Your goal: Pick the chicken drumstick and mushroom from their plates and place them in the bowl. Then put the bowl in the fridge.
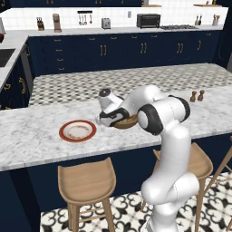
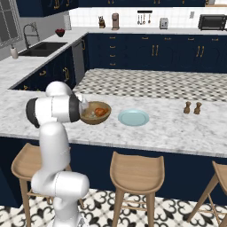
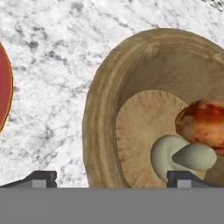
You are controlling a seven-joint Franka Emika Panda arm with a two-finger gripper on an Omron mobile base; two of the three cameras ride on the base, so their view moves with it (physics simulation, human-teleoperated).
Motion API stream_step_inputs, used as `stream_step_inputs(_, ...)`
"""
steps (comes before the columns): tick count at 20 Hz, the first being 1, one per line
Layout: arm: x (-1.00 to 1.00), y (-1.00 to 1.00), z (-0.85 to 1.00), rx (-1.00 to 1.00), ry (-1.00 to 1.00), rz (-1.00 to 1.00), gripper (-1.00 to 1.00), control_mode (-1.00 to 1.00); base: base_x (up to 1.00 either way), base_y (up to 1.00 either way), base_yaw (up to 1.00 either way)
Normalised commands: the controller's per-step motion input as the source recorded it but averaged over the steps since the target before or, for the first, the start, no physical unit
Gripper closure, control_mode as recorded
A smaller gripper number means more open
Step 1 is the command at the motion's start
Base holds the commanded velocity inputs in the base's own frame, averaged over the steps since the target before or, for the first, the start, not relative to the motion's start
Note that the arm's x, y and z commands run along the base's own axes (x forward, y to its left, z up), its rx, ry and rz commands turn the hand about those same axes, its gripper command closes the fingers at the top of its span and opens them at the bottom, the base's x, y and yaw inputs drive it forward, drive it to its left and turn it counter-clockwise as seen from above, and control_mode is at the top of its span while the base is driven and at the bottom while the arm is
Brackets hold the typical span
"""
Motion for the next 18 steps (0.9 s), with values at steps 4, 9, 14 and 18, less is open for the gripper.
stream_step_inputs(4, 0.06, 0.00, -0.31, -0.02, 0.00, 0.00, -1.00, -1.00, 0.00, 0.00, 0.00)
stream_step_inputs(9, 0.11, 0.00, -0.06, 0.00, 0.02, 0.00, -1.00, -1.00, 0.00, 0.00, 0.00)
stream_step_inputs(14, 0.14, -0.03, 0.00, 0.00, 0.00, 0.00, 1.00, -1.00, 0.00, 0.00, 0.00)
stream_step_inputs(18, 0.03, -0.05, 0.00, 0.00, 0.00, 0.00, 1.00, -1.00, 0.00, 0.00, 0.00)
